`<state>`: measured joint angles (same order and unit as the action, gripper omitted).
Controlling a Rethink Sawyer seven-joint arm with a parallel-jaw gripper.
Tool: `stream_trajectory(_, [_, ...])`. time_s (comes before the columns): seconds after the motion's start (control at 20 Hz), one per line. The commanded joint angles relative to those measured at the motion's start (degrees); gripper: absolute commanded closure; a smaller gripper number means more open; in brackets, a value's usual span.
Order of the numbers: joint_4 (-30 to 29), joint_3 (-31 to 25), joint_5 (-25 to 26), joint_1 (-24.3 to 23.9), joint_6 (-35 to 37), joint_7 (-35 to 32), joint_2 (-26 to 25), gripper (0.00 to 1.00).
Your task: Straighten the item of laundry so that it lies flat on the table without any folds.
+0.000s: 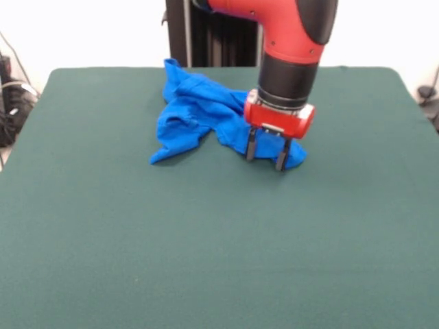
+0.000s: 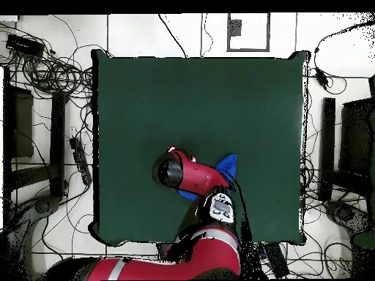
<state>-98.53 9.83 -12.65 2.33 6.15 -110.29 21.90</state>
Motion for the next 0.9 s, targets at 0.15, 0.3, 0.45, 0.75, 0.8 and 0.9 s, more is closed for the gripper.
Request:
stream_trajectory(0.15, [-4.5, 0.3, 0.1, 4.9, 6.5, -9.1, 4.2, 0.00])
stream_trajectory(0.3, [-4.4, 1.4, -0.1, 5.4, 7.4, -9.0, 5.2, 0.00])
stream_trajectory(0.45, [-4.5, 1.2, -0.4, 5.2, 6.3, -9.3, 4.2, 0.00])
stream_trajectory(0.75, [-3.5, -1.1, -0.2, 2.2, 1.6, -9.1, -1.0, 0.00])
stream_trajectory(0.8, [-3.0, -1.7, 0.1, 1.5, 0.3, -8.9, -2.0, 0.00])
stream_trajectory(0.9, [-1.9, -1.3, 0.3, 1.5, -1.0, -8.7, -3.4, 0.00])
